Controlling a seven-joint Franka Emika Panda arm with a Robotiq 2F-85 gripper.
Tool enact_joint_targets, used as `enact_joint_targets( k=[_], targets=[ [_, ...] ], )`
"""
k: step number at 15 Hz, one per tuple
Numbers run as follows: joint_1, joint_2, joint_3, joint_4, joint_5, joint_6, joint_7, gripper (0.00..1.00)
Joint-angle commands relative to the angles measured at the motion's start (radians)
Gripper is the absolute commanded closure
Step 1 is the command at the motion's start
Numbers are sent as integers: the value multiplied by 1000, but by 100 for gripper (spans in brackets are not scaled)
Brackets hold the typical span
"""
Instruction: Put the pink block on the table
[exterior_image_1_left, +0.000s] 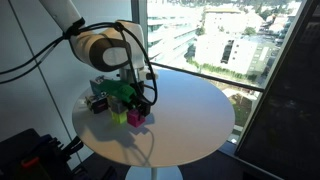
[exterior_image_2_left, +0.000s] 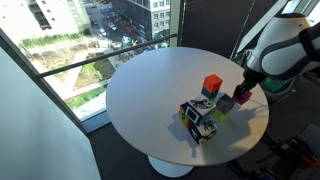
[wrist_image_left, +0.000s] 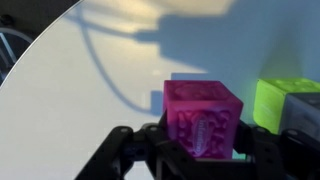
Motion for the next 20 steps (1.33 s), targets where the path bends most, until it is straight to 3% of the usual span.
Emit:
enact_joint_targets(
  k=[1, 16, 17, 18, 20],
  targets=[
    [-21, 15, 11, 4, 16, 35, -50, 75],
    [-41, 92, 27, 21, 21, 102, -79, 75],
    [-44, 96, 29, 23, 21, 106, -81, 67],
    [-47, 98, 31, 23, 23, 107, -82, 26],
    [-52, 101, 36, 25, 24, 109, -85, 25]
  ],
)
